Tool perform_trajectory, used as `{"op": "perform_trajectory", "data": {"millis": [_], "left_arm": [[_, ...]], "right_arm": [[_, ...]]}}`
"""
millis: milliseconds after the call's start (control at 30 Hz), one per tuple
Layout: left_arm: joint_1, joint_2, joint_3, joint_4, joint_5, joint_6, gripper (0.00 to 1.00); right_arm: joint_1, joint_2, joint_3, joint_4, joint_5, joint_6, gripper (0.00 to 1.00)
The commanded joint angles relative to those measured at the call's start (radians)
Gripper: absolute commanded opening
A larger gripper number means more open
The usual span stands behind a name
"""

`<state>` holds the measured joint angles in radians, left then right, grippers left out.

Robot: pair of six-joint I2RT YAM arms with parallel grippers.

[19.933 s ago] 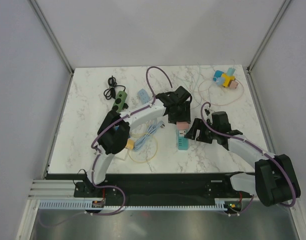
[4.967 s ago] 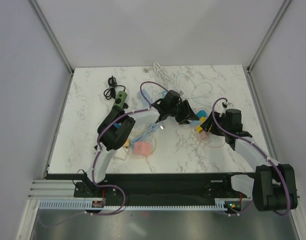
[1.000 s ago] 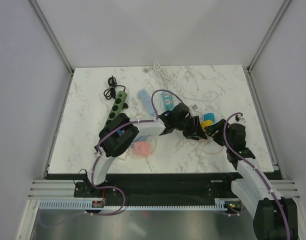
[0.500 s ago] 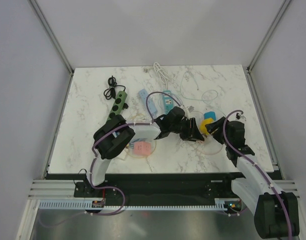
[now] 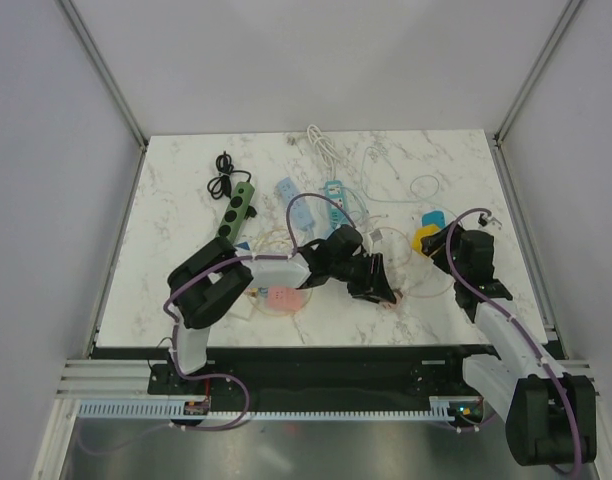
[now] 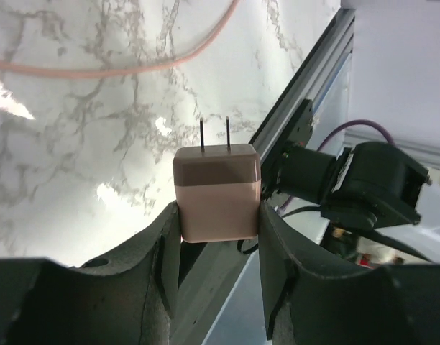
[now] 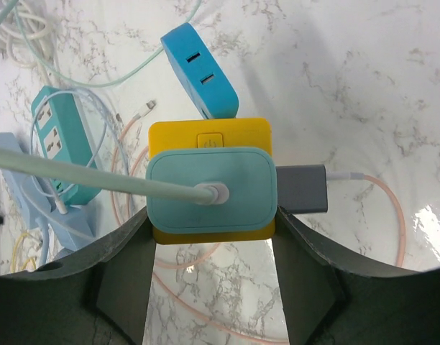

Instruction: Pull the plug off the socket

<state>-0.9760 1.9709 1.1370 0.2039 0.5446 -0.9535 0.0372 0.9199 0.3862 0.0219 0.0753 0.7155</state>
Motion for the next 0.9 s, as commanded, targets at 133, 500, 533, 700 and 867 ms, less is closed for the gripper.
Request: {"op": "perform_trajectory", "data": {"millis": [133,500,533,700,867], "left_arm": [[0.051,-0.242,-0.094,-0.254,-0.186,0.226,0.08],[0.227,-0.359,-0.283,-0.277,-0.164,0.272,0.7],[0.232,-0.369,-0.286,-0.281,-0.166,0.274,0.72],[0.232,-0.472,-0.266,-0.282,-0.118,0.301,0.79],[0.257,-0.518,-0.201,-0.279,-0.016,0.34,0.86]], "right_arm": [[0.001,-0.004,0.054,-0.007,-0.224,-0.158,0.0],[0.004,0.051,0.082,-0.089,-0.603,-0.333,0.0],[0.007,0.057,0.083,-0.094,-0.612,-0.34,0.0],[0.052,0.095,0.086,-0.1,-0.661,-0.335,0.0],[0.075,0.068,0.08,-0.079,-0.733,-0.331,0.0]]}}
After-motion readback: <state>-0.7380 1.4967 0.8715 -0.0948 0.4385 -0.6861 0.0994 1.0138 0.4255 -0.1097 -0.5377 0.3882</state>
